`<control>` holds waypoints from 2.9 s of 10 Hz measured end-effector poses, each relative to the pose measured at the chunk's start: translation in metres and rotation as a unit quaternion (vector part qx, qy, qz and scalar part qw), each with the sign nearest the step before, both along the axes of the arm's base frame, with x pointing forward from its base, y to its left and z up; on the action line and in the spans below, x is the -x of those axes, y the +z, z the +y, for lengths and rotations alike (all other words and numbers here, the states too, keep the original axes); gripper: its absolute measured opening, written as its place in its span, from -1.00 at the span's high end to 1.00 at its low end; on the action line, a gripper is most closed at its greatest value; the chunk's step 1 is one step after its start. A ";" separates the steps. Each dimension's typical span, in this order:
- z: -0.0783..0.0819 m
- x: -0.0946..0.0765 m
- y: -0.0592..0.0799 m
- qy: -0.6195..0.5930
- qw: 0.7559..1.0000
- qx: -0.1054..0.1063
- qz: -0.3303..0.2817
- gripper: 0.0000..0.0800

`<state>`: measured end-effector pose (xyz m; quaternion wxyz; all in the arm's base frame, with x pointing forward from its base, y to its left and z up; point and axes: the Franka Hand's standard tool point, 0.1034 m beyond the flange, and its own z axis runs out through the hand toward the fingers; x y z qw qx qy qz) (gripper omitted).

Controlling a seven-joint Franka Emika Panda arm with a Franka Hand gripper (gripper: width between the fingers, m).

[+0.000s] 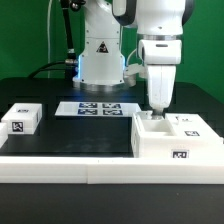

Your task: Assemble cabinet

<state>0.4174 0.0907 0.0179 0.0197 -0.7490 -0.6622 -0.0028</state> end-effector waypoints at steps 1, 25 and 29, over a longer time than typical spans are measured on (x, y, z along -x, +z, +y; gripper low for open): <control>0.000 0.002 -0.003 0.000 1.000 -0.001 0.002 -0.99; -0.004 0.000 0.000 -0.005 1.000 -0.001 -0.001 0.83; -0.010 -0.006 0.031 -0.003 1.000 0.019 -0.001 0.83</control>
Offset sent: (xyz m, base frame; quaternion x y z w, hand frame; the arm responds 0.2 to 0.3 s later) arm 0.0008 0.0021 -0.0009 -0.0026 0.0027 0.0029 1.0000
